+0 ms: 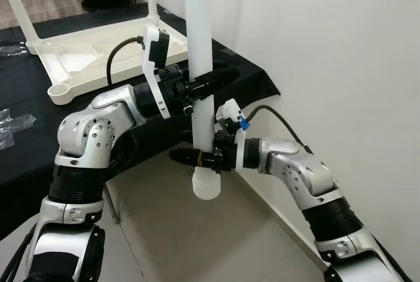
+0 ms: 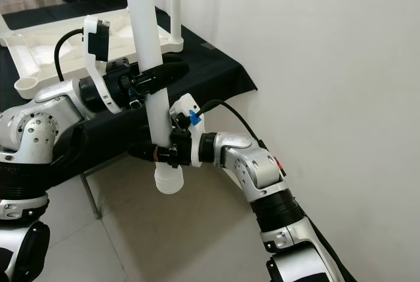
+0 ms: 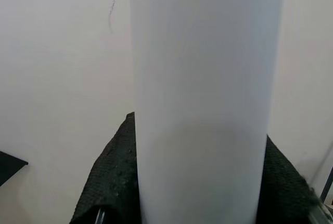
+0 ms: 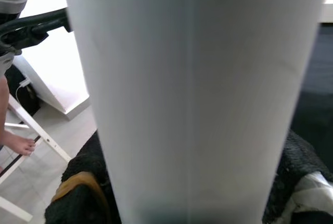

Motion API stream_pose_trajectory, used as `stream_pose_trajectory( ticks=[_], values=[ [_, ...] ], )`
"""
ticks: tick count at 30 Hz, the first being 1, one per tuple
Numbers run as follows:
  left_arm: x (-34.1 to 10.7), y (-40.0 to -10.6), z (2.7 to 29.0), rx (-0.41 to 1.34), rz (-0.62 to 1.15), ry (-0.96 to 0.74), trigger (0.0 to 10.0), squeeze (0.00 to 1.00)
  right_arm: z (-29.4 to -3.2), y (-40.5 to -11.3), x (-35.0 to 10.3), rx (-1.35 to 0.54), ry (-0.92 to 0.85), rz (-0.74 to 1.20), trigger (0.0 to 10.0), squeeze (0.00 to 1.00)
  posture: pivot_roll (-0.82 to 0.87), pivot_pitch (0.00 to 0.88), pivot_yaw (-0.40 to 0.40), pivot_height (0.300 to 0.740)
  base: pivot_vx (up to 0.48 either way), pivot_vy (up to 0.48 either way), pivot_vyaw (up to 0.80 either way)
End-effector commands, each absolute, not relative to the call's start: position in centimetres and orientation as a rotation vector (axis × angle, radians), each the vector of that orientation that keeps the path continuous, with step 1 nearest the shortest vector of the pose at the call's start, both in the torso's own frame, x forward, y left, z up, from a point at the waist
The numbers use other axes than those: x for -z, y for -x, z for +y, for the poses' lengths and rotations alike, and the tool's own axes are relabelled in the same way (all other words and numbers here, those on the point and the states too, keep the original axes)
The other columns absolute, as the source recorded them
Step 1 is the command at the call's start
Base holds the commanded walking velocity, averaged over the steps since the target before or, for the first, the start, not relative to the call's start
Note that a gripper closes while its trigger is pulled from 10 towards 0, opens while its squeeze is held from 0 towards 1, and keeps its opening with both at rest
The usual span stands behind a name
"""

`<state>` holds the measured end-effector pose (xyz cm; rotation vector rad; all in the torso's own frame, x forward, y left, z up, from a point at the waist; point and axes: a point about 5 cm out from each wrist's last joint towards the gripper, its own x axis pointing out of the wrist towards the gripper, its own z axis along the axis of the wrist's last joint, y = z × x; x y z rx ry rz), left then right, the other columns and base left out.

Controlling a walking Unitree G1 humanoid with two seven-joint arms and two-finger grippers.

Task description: Building children table

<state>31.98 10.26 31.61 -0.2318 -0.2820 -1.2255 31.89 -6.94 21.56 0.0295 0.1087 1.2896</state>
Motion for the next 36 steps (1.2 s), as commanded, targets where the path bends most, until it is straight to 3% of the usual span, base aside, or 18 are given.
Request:
stream_pose_trajectory(
  ticks=[1, 34, 35, 36],
  values=[
    [-32.0, -32.0, 9.9, 1.238, -0.298, 0.231, 10.0, 0.0, -6.5, -31.9, -21.8, -1.295, -0.02, 0.102, 10.0, 0.0, 0.01, 0.142, -0.051, 0.74, 0.0, 0.0, 0.0],
    [-32.8, -32.0, 9.6, 1.224, -0.355, 0.23, 10.0, 0.0, -4.3, -32.1, -23.9, -1.349, -0.027, 0.039, 10.0, 0.0, 0.0, 0.13, -0.064, 0.74, 0.0, 0.0, 0.0],
    [-32.9, -32.0, 9.7, 1.22, -0.358, 0.23, 10.0, 0.0, -4.2, -32.1, -23.9, -1.349, -0.027, 0.04, 10.0, 0.42, 0.0, 0.13, -0.061, 0.74, 0.0, 0.0, 0.0],
    [-32.9, -32.0, 9.7, 1.22, -0.358, 0.23, 10.0, 0.0, -4.2, -32.1, -23.9, -1.349, -0.027, 0.04, 10.0, 0.42, 0.0, 0.13, -0.061, 0.74, 0.0, 0.0, 0.0]
  ],
)
